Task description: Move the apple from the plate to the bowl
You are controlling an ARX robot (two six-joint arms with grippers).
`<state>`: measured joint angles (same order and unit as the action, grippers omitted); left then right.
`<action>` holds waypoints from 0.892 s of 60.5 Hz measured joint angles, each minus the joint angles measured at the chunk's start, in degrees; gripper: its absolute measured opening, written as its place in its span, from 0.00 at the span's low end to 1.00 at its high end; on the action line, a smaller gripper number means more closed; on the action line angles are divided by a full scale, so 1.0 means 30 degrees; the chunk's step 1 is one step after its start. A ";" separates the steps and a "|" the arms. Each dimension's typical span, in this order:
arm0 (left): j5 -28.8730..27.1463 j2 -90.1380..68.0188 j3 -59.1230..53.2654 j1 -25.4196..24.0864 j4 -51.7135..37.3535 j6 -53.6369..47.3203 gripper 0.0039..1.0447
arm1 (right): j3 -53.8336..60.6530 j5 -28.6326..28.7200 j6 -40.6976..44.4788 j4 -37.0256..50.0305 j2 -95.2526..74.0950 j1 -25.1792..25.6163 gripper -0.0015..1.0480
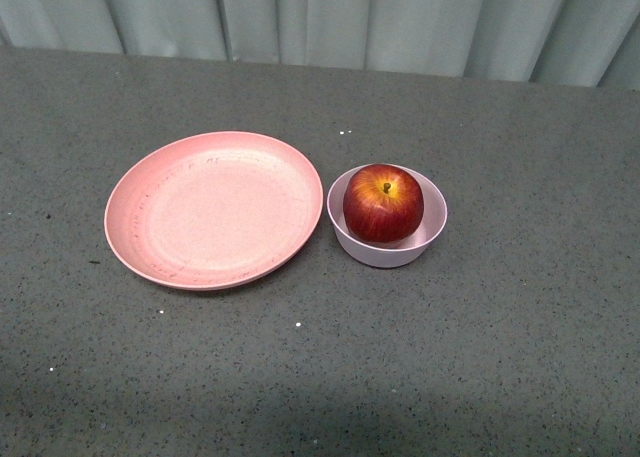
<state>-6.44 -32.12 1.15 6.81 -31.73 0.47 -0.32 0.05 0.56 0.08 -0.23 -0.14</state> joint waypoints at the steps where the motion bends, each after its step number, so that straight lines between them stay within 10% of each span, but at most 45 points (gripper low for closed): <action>1: 0.0131 0.0255 0.0000 -0.0109 0.0248 0.0000 0.03 | 0.0000 0.0000 0.0000 0.0000 0.0000 0.0000 0.91; 10: 0.1872 0.1967 -0.0007 -0.2120 0.1851 -0.0015 0.03 | 0.0000 0.0000 -0.0007 0.0000 0.0000 0.0000 0.91; 54: 0.2127 0.7140 -0.0007 -0.2222 0.6929 -0.0022 0.03 | 0.0000 0.0007 0.0000 0.0000 0.0000 0.0000 0.91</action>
<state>-0.05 -10.70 1.13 0.14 -10.94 0.40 -0.32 0.08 0.56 0.08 -0.23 -0.14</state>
